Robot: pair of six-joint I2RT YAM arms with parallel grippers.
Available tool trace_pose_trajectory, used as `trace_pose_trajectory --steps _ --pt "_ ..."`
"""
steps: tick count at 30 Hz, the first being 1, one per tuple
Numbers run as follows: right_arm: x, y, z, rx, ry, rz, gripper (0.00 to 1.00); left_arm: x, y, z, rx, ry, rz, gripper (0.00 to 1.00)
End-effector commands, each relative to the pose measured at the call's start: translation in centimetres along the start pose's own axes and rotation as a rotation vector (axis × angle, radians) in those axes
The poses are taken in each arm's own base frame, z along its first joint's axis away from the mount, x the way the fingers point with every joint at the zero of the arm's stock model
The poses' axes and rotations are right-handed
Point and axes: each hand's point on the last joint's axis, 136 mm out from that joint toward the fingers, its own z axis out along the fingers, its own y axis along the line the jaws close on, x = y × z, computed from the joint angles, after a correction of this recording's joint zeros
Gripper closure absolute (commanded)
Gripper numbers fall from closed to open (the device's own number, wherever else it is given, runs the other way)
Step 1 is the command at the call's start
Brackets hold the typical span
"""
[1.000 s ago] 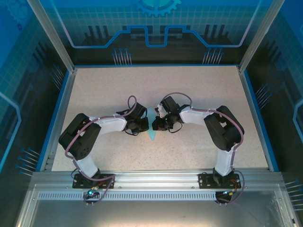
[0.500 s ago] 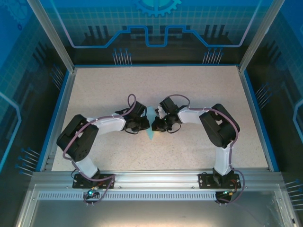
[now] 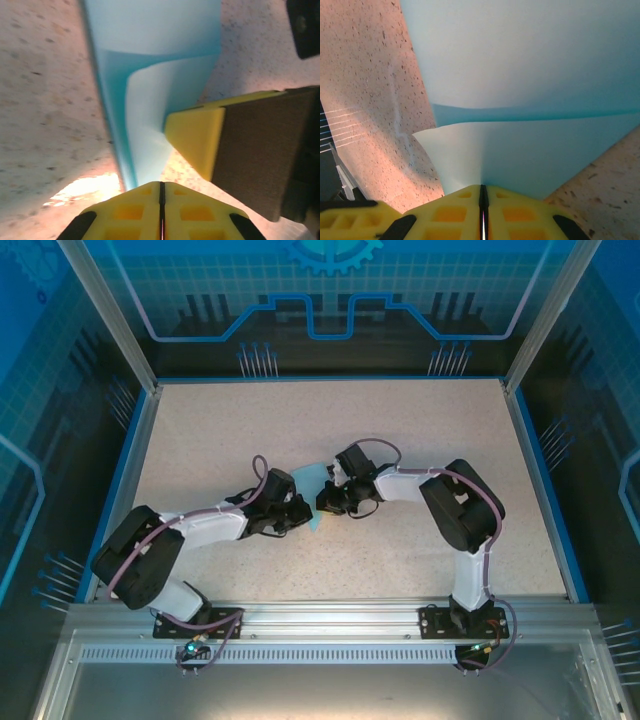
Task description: Fold a paper plane with a square sheet of paper (pick it up from the middle)
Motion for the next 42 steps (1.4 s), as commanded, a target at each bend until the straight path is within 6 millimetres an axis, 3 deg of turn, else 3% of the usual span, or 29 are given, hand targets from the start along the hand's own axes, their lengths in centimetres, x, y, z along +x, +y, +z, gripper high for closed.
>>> trace_pose_trajectory --steps 1,7,15,26,36,42 --pt "-0.6 1.2 -0.6 -0.011 -0.021 -0.025 0.9 0.4 -2.5 0.4 0.13 0.03 -0.034 0.91" --pt "-0.5 0.9 -0.1 -0.001 -0.006 -0.021 0.9 1.2 -1.8 1.8 0.093 0.062 -0.043 0.94" --pt "-0.4 0.5 0.1 0.01 0.004 -0.022 0.9 2.1 1.4 3.0 -0.039 0.093 -0.077 0.96" --pt "-0.1 -2.0 1.5 0.065 0.047 -0.026 0.9 2.7 3.8 2.8 -0.131 0.091 -0.083 0.97" --pt "-3.6 -3.8 0.2 0.113 -0.014 -0.039 0.9 3.7 5.3 2.7 -0.167 0.115 -0.089 0.98" --pt "-6.2 -5.0 -1.3 0.125 -0.059 -0.012 0.89 3.7 5.1 2.5 -0.161 0.116 -0.08 0.98"
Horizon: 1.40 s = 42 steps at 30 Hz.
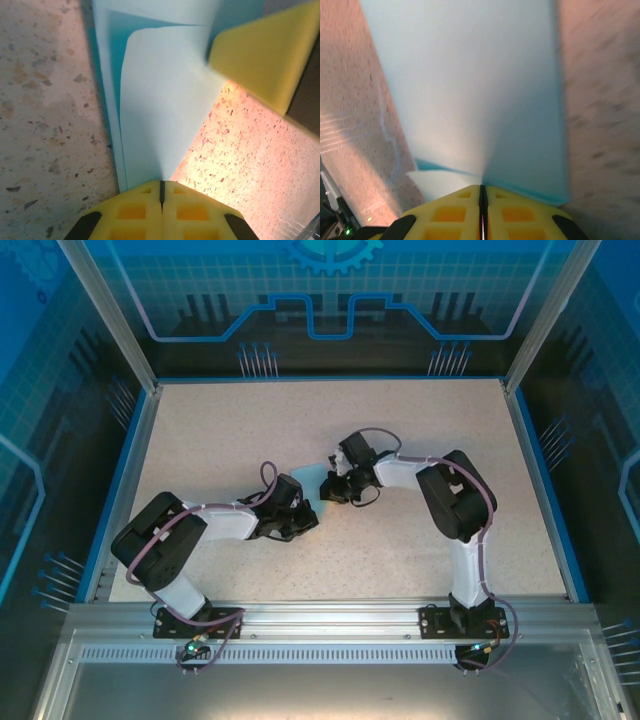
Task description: Fold a paper plane with a square sheet of paper (pick it up from the middle)
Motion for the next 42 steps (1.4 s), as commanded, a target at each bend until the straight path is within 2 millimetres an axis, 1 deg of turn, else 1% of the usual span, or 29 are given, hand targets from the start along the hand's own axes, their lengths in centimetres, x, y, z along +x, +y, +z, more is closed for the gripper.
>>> trace_pose_trajectory --steps 1,3,6,8,10,12,13,16,17,21,27,32,38,42 --pt "-2.6 -2.9 -1.2 0.064 -0.055 0.04 0.89 1.8 3.8 -0.2 -0.13 0.042 -0.015 0.98" --pt "-3.2 -2.2 -2.1 0.055 -0.078 0.032 0.88 1.7 3.3 -0.3 -0.121 0.041 -0.003 0.98" --pt "-4.0 -0.6 -4.1 0.047 -0.121 -0.007 0.85 1.3 2.1 -0.8 -0.094 0.034 0.019 0.97" --pt "-4.1 0.0 -5.5 0.056 -0.152 -0.031 0.81 0.8 0.5 -1.6 -0.067 0.021 0.043 0.94" --pt "-3.9 0.1 -6.6 0.071 -0.178 -0.049 0.74 0.4 -1.0 -2.4 -0.04 0.005 0.073 0.91" --pt "-3.5 0.3 -7.6 0.074 -0.198 -0.063 0.66 -0.1 -2.3 -3.2 -0.016 -0.015 0.1 0.85" --pt "-3.3 0.3 -7.9 0.074 -0.205 -0.068 0.62 -0.4 -2.9 -3.6 -0.009 -0.029 0.113 0.79" --pt "-2.5 0.6 -8.6 0.049 -0.209 -0.082 0.52 -1.5 -3.5 -4.4 -0.025 -0.08 0.141 0.66" --pt "-2.2 0.8 -8.7 0.032 -0.204 -0.084 0.49 -1.9 -3.4 -4.5 -0.037 -0.101 0.144 0.64" --pt "-1.2 1.6 -8.1 -0.048 -0.169 -0.093 0.42 -3.2 -2.9 -4.7 -0.082 -0.172 0.138 0.59" --pt "0.2 2.6 -6.4 -0.101 -0.091 -0.131 0.41 -4.4 -1.1 -4.2 -0.155 -0.231 0.098 0.57" --pt "1.1 3.4 -4.9 -0.126 -0.034 -0.163 0.41 -4.4 0.8 -3.7 -0.198 -0.234 0.057 0.56" --pt "1.7 4.2 -3.5 -0.157 0.02 -0.192 0.43 -4.4 1.9 -3.3 -0.224 -0.225 0.033 0.55" --pt "1.9 4.3 -2.9 -0.158 0.04 -0.192 0.45 -4.5 2.4 -3.2 -0.233 -0.226 0.019 0.54"
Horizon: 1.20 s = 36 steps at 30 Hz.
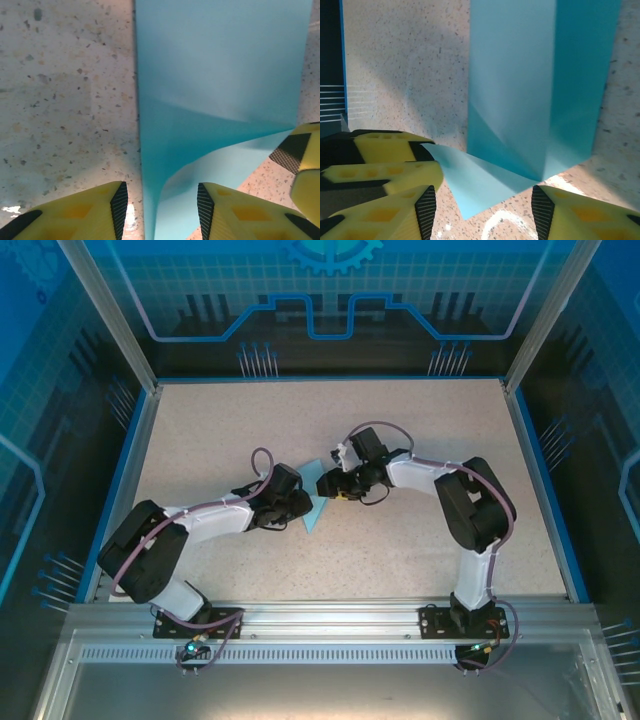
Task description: Fold a paper plane with a square sheet of paper (pick it up from the middle)
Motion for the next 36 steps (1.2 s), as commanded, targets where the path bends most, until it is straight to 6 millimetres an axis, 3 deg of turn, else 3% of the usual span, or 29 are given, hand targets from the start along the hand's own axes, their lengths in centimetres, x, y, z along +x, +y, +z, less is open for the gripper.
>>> trace_pose_trajectory --steps 1,16,24,29,36 --pt "0.3 1.0 0.8 -0.035 0.039 -0.025 0.45 0.3 1.8 0.5 -0.057 0.005 -0.024 0.55" --pt "0.3 0.4 2.4 -0.025 0.07 -0.024 0.55 0.2 2.5 0.5 -0.074 0.008 -0.036 0.53" --pt "-0.2 0.3 2.9 -0.026 0.066 -0.023 0.75 -0.1 2.1 0.0 -0.059 0.005 -0.031 0.51" --pt "-1.1 0.6 1.8 0.003 -0.002 -0.006 0.89 -0.2 1.6 -0.8 -0.036 -0.001 -0.012 0.44" --pt "-1.3 0.1 -2.3 0.108 -0.156 0.085 0.94 -0.8 0.5 -2.3 0.014 -0.022 0.04 0.25"
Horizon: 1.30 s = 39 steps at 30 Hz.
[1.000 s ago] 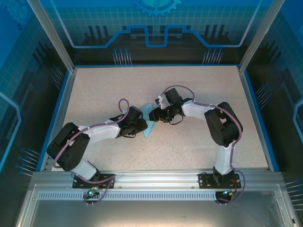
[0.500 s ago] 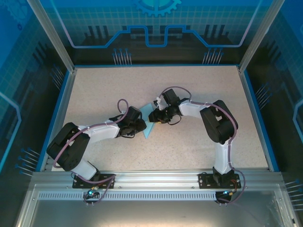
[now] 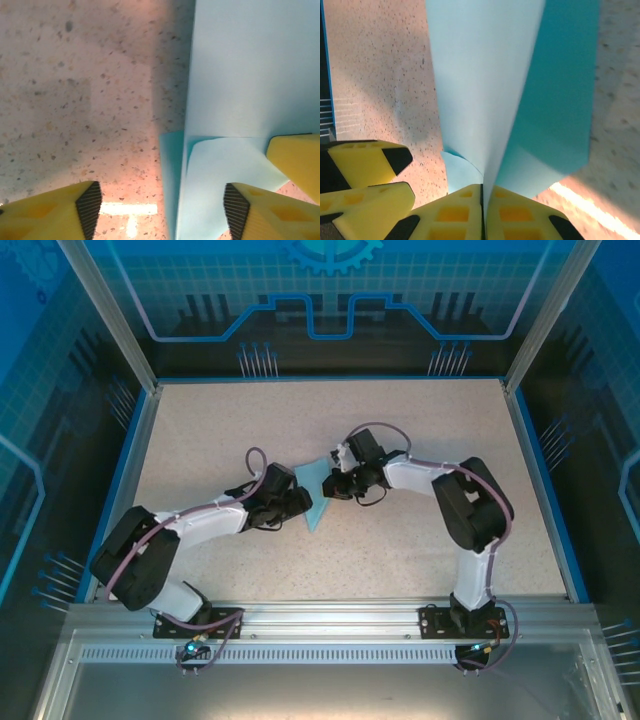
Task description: Fold a paper plane with a square sheet of paper (pick it up from the middle)
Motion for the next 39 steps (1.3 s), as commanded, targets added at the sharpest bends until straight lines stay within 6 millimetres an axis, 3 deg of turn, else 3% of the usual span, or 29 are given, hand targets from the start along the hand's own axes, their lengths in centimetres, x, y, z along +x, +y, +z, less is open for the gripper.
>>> trace_pose_trajectory --steps 1,7,14,20,28,33,39 --pt "-1.0 0.3 -2.7 0.058 -0.121 0.055 0.95 -0.3 -0.2 -1.2 0.02 -0.008 0.04 0.23" --pt "0.0 -1.1 -5.0 0.131 -0.214 0.201 0.94 -0.6 -1.9 -2.8 0.08 -0.01 0.118 0.14" --pt "-0.1 -0.7 -8.7 0.263 -0.347 0.241 0.93 -1.3 -3.4 -5.1 0.148 -0.052 0.236 0.07" --pt "1.0 -2.1 -6.9 0.309 -0.341 0.365 0.93 -0.3 -4.8 -5.2 0.252 -0.04 0.326 0.01" --pt "0.9 -2.3 -4.8 0.312 -0.346 0.484 0.93 0.6 -6.6 -5.1 0.345 -0.098 0.503 0.02" --pt "1.7 -3.2 -3.6 0.319 -0.317 0.591 0.93 2.0 -7.7 -4.2 0.352 -0.117 0.683 0.11" --pt "2.5 -4.4 -3.4 0.343 -0.292 0.688 0.93 2.3 -7.6 -3.5 0.367 -0.211 0.814 0.12"
